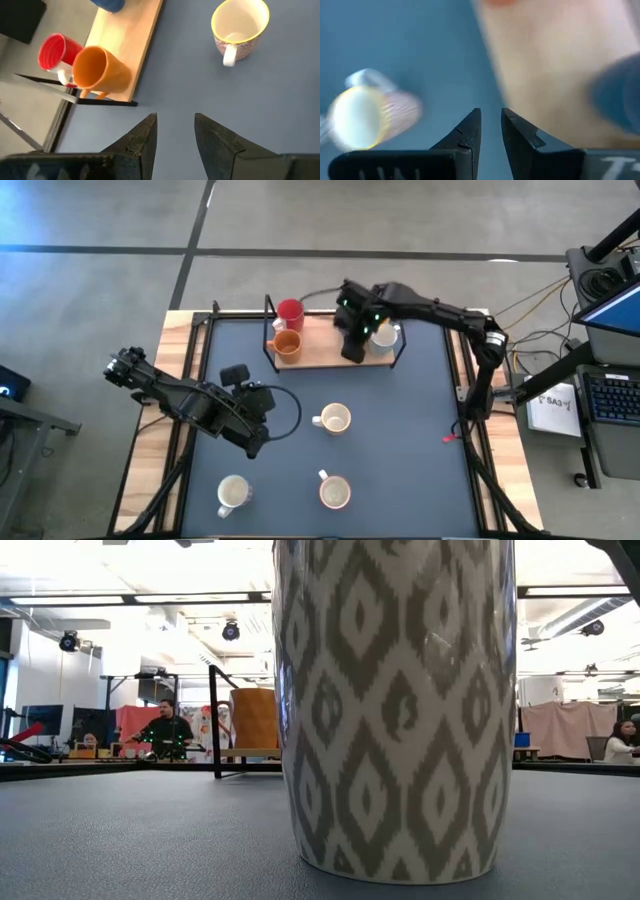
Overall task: Place coffee mugs
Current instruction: Put the white cup on the shelf
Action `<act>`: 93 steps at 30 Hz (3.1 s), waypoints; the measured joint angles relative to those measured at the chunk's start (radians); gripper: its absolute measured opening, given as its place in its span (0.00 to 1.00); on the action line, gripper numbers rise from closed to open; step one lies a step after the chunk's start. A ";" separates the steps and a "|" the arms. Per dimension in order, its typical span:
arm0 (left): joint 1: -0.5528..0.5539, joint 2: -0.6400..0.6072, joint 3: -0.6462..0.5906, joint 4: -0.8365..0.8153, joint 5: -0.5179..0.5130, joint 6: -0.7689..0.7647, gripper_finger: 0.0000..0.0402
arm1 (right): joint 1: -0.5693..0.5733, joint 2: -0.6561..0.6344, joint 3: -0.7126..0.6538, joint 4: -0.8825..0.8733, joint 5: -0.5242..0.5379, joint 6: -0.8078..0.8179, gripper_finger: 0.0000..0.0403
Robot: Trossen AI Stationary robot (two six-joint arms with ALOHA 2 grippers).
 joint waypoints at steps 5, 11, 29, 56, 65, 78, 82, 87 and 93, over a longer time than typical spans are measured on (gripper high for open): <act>-0.008 0.000 0.000 0.004 0.041 -0.038 0.28 | 0.172 0.000 -0.036 -0.029 -0.016 -0.011 0.16; -0.038 0.000 0.000 0.020 0.052 -0.092 0.28 | 0.379 0.000 -0.061 -0.028 0.007 -0.070 0.16; -0.239 0.097 0.000 0.091 0.024 -0.195 0.28 | 0.616 0.000 -0.187 0.101 0.265 -0.095 0.23; -0.243 0.097 0.000 0.091 0.013 -0.192 0.28 | 0.631 0.080 -0.211 0.145 0.291 -0.283 0.07; -0.243 0.097 0.000 0.091 0.013 -0.192 0.28 | 0.611 0.070 -0.211 0.099 0.283 -0.020 0.03; -0.243 0.097 0.000 0.090 0.013 -0.191 0.28 | 0.432 0.055 -0.211 0.023 0.291 0.548 0.04; -0.243 0.097 0.000 0.087 0.016 -0.191 0.28 | 0.401 0.055 -0.211 0.023 0.291 0.571 0.04; -0.244 0.096 0.000 0.080 0.017 -0.191 0.28 | 0.400 0.055 -0.211 0.024 0.290 0.504 0.09; -0.244 0.096 0.000 0.081 0.018 -0.191 0.28 | 0.400 0.051 -0.205 0.002 0.291 0.391 0.18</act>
